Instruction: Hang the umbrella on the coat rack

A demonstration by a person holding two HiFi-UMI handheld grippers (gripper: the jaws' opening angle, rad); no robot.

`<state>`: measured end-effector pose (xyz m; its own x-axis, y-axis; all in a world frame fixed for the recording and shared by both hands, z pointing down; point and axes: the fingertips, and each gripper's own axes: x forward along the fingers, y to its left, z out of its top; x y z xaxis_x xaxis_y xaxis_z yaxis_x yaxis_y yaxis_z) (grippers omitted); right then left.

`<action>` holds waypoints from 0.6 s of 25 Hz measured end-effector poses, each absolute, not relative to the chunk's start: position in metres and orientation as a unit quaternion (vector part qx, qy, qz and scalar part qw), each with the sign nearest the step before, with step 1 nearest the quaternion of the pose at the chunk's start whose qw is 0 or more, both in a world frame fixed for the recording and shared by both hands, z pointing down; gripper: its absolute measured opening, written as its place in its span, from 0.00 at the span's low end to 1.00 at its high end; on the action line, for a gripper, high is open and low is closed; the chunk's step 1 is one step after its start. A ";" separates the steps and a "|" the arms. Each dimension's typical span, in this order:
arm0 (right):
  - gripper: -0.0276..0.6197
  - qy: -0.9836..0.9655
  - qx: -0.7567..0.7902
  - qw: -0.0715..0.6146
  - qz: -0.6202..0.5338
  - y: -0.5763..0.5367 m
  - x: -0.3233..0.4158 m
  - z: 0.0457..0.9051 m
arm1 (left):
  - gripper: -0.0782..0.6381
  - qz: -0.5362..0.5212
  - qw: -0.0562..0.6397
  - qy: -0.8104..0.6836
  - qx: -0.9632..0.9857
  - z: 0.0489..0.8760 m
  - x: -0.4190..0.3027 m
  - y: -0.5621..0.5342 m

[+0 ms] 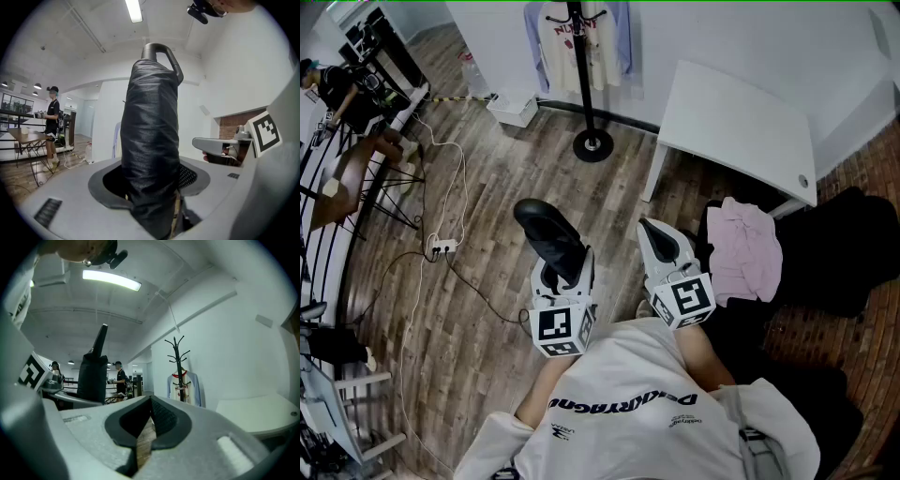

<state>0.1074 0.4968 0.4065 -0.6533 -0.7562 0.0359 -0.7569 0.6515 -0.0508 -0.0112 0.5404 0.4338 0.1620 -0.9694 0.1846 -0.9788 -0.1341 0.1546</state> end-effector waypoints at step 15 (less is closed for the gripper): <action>0.03 -0.927 0.375 -0.006 0.029 0.425 0.145 0.414 | 0.46 0.024 0.120 -0.663 0.739 0.443 0.043 0.472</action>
